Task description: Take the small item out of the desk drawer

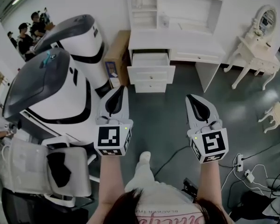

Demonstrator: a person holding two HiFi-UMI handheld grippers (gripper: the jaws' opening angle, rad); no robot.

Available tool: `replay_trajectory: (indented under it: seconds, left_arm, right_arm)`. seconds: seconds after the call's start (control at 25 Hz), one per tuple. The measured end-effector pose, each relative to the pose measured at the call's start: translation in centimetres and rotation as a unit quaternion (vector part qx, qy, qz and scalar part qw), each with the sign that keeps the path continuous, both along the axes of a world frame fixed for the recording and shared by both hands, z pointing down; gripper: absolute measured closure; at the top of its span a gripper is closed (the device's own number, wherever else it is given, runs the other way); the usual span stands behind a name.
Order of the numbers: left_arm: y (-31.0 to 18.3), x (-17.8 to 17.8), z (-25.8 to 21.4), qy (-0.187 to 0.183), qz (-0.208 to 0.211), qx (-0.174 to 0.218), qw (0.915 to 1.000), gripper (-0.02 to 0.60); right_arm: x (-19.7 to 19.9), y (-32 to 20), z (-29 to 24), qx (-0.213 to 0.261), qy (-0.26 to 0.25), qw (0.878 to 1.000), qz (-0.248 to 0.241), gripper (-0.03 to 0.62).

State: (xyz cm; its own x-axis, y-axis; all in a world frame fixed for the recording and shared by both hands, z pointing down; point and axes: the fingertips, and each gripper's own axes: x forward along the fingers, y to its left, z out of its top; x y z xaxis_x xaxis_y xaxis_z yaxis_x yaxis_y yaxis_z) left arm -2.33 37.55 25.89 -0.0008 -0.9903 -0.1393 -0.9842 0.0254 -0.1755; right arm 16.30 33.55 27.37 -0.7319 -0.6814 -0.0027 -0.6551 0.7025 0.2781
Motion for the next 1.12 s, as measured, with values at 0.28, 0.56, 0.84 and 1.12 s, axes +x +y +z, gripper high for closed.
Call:
replay_trajectory:
  seconds: [0.28,0.56,0.84,1.12]
  left_arm:
    - [-5.5,-2.0,-0.5,0.001,0.009,-0.005,0.9999,0.572]
    - [-11.4,-5.6,-0.2,0.005,0.024,-0.017,0.9995,0.571]
    - [-17.2,-8.9,-0.3,0.009,0.043,-0.018,0.9989,0.571]
    - [-20.9,-11.3,0.3,0.012,0.055,-0.029,0.9980,0.571]
  right_arm:
    - [-2.0,-4.9,-0.5,-0.002,0.004,1.000,0.005,0.592]
    - [-5.3,-10.4,-0.4,-0.010,0.005,1.000,0.024,0.592]
    - [-9.0,-15.3,-0.4,-0.015,0.005,0.999,0.036,0.592]
    - [-12.1,-18.6,0.1,-0.023,0.004,0.999,0.043,0.592]
